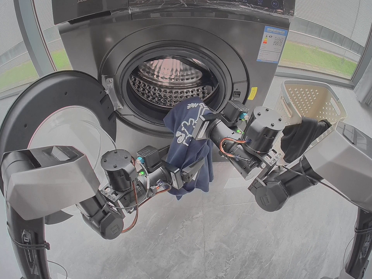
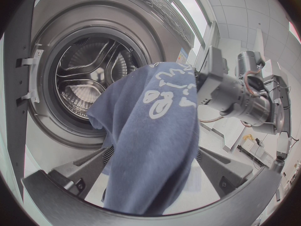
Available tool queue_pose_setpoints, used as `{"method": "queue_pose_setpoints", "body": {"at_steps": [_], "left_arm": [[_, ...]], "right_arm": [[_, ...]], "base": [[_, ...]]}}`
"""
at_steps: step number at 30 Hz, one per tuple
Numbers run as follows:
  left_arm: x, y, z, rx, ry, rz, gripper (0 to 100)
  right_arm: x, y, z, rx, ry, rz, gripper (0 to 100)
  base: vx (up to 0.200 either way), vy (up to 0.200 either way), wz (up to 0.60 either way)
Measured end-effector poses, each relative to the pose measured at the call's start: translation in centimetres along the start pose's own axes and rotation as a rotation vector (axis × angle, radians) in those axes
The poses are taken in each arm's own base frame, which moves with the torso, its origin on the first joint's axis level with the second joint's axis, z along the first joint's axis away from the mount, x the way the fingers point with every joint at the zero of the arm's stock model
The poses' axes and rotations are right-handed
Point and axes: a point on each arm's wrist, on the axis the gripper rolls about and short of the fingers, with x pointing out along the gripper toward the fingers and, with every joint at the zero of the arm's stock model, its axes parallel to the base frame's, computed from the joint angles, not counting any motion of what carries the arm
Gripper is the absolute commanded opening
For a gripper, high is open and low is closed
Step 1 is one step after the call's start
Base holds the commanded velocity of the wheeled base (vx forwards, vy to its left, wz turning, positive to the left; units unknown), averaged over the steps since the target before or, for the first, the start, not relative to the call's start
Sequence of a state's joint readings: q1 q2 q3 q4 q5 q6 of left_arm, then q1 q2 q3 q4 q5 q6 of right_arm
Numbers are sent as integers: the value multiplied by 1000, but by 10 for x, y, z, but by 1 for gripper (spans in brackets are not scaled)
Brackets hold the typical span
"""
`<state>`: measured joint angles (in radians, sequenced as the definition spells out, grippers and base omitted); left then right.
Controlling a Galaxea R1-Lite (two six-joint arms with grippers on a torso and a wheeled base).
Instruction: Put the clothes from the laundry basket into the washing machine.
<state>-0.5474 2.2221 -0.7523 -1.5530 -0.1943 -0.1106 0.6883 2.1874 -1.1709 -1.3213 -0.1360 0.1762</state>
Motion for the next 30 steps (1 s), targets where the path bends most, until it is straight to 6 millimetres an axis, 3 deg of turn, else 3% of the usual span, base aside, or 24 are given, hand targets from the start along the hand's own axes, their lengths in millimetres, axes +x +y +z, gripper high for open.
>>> {"method": "queue_pose_setpoints", "body": {"at_steps": [10, 19, 20, 30], "left_arm": [[29, 14, -17, 26, -39, 46, 100], [45, 33, -25, 38, -78, 129, 100], [46, 35, -26, 39, -82, 136, 0], [47, 43, -20, 35, -112, 177, 0]], "right_arm": [[-5, 23, -4, 15, 21, 15, 0], [-13, 27, 3, 34, 27, 16, 0], [-13, 27, 3, 35, 27, 16, 0], [-15, 17, 6, 44, 20, -13, 0]], "base": [[0, 0, 0], [0, 0, 0], [0, 0, 0], [0, 0, 0]]}}
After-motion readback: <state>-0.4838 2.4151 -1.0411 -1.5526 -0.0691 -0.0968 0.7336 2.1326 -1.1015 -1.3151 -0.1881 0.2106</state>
